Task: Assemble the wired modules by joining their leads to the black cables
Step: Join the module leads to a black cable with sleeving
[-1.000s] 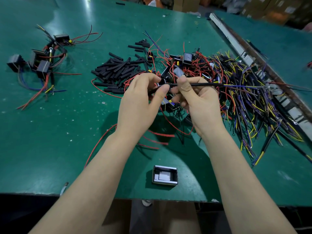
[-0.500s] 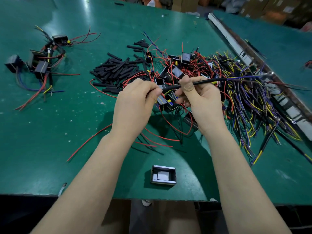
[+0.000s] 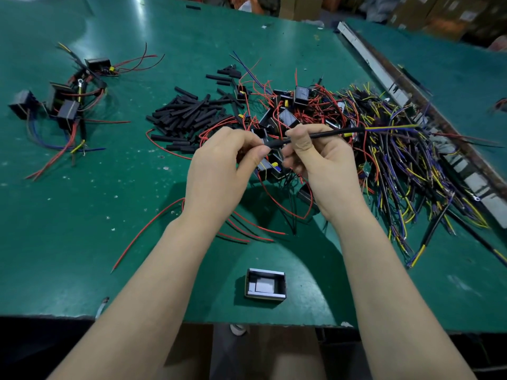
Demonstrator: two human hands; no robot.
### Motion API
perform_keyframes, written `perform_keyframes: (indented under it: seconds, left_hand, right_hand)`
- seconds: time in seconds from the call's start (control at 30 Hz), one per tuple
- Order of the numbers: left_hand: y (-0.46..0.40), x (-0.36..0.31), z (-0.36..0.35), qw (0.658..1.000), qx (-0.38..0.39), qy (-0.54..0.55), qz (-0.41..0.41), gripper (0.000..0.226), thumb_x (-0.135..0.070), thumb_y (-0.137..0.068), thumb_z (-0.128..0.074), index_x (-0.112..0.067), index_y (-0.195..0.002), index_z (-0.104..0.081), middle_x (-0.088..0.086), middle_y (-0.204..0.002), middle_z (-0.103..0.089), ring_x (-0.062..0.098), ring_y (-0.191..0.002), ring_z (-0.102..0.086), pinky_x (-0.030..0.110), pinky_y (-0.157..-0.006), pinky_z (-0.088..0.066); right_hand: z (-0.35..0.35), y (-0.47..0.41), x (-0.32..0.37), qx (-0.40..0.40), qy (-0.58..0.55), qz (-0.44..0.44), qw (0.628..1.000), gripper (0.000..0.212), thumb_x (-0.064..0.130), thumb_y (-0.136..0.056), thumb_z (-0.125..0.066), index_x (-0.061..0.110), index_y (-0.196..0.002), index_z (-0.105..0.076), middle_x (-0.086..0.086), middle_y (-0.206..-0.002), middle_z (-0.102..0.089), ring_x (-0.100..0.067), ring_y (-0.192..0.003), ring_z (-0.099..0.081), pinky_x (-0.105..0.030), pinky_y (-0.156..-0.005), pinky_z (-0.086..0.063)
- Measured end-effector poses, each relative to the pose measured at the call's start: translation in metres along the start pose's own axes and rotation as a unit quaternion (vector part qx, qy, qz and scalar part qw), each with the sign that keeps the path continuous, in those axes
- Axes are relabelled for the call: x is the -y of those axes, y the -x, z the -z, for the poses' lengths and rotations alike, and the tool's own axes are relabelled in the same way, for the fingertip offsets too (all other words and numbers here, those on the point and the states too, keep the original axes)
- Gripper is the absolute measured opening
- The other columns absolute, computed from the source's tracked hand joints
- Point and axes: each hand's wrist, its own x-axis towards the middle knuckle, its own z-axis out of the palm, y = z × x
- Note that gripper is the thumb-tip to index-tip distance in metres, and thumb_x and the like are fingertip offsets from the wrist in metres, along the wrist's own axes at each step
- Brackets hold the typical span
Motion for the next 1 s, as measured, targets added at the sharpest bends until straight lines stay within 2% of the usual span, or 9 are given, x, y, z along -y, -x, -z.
perform_keyframes:
  seconds: [0.13, 0.27, 0.43, 0.53, 0.63, 0.7, 0.83, 0.9, 1.0]
  left_hand:
    - [-0.003, -0.001, 0.003, 0.994, -0.092, 0.06, -0.001, 0.02, -0.021, -0.096, -0.053, -0.008, -0.109, -0.06, 0.004, -0.102, -0.049, 0.001, -0.088, -0.049, 0.011, -0.086, -0.039]
    - [-0.011, 0.002, 0.017, 0.974, -0.127, 0.146, 0.119, 0.018, -0.035, -0.097, -0.04, -0.025, -0.103, -0.053, 0.007, -0.102, -0.058, 0.023, -0.091, -0.061, 0.039, -0.085, -0.048]
    - [-0.014, -0.003, 0.039, 0.959, 0.004, 0.186, 0.213, 0.032, -0.03, -0.098, -0.048, -0.027, -0.071, -0.064, -0.012, -0.058, -0.061, 0.002, -0.047, -0.053, 0.013, -0.048, -0.041]
    - [-0.008, -0.014, 0.052, 0.865, 0.145, 0.279, 0.391, 0.06, -0.047, -0.098, -0.039, -0.019, -0.054, -0.069, -0.004, -0.052, -0.061, 0.005, -0.037, -0.048, 0.011, -0.035, -0.031]
    - [0.007, -0.017, 0.056, 0.795, 0.251, 0.279, 0.477, 0.067, -0.058, -0.094, -0.033, -0.014, -0.06, -0.07, 0.0, -0.055, -0.062, 0.008, -0.037, -0.05, 0.012, -0.035, -0.033]
    - [0.017, -0.016, 0.055, 0.818, 0.209, 0.244, 0.476, 0.052, -0.05, -0.095, -0.042, -0.015, -0.064, -0.064, -0.007, -0.049, -0.054, 0.007, -0.036, -0.044, 0.012, -0.036, -0.029]
    - [0.02, -0.002, 0.055, 0.959, 0.023, 0.068, 0.275, 0.017, -0.035, -0.084, -0.067, -0.023, -0.077, -0.057, -0.016, -0.059, -0.053, 0.0, -0.052, -0.045, 0.008, -0.05, -0.034]
    - [0.017, 0.003, 0.056, 0.968, 0.094, 0.02, 0.23, 0.03, -0.04, -0.077, -0.072, -0.029, -0.097, -0.053, -0.013, -0.087, -0.058, -0.001, -0.079, -0.054, 0.011, -0.071, -0.04]
    - [0.011, 0.009, 0.054, 0.934, 0.218, 0.039, 0.28, 0.051, -0.041, -0.076, -0.075, -0.031, -0.118, -0.048, -0.009, -0.105, -0.06, 0.006, -0.099, -0.058, 0.025, -0.089, -0.043]
  right_hand:
    - [-0.001, -0.004, 0.002, -0.03, -0.064, -0.04, 0.997, 0.014, 0.023, -0.099, -0.052, 0.018, -0.087, -0.059, 0.005, -0.064, -0.064, -0.009, -0.054, -0.057, -0.016, -0.047, -0.036]
    - [0.005, -0.008, 0.004, -0.08, -0.129, -0.077, 0.985, 0.008, 0.02, -0.1, -0.05, 0.019, -0.092, -0.05, 0.004, -0.062, -0.062, -0.009, -0.05, -0.054, -0.016, -0.041, -0.032]
    - [0.005, -0.009, 0.004, -0.099, -0.174, -0.105, 0.974, 0.007, 0.016, -0.1, -0.049, 0.02, -0.094, -0.048, 0.003, -0.063, -0.061, -0.011, -0.05, -0.053, -0.018, -0.043, -0.033]
    - [0.006, -0.009, 0.008, -0.088, -0.252, -0.116, 0.957, 0.011, 0.016, -0.099, -0.047, 0.021, -0.09, -0.05, 0.004, -0.061, -0.061, -0.012, -0.053, -0.058, -0.018, -0.044, -0.036]
    - [0.007, -0.009, 0.012, -0.063, -0.324, -0.126, 0.936, 0.012, 0.021, -0.099, -0.049, 0.021, -0.087, -0.051, 0.005, -0.061, -0.061, -0.011, -0.057, -0.062, -0.018, -0.045, -0.039]
    - [0.006, -0.008, 0.014, -0.05, -0.349, -0.134, 0.926, 0.008, 0.023, -0.097, -0.051, 0.022, -0.089, -0.054, 0.006, -0.063, -0.062, -0.011, -0.059, -0.064, -0.017, -0.045, -0.041]
    - [0.005, -0.007, 0.015, -0.021, -0.359, -0.13, 0.924, 0.01, 0.03, -0.082, -0.061, 0.023, -0.088, -0.058, 0.007, -0.067, -0.067, -0.01, -0.064, -0.068, -0.017, -0.045, -0.044]
    - [0.004, -0.006, 0.014, -0.007, -0.353, -0.129, 0.927, 0.013, 0.033, -0.077, -0.063, 0.022, -0.083, -0.059, 0.006, -0.069, -0.069, -0.011, -0.068, -0.069, -0.017, -0.045, -0.045]
    - [0.003, -0.005, 0.011, 0.002, -0.359, -0.129, 0.925, 0.013, 0.034, -0.078, -0.063, 0.021, -0.081, -0.062, 0.005, -0.072, -0.07, -0.012, -0.072, -0.07, -0.017, -0.047, -0.046]
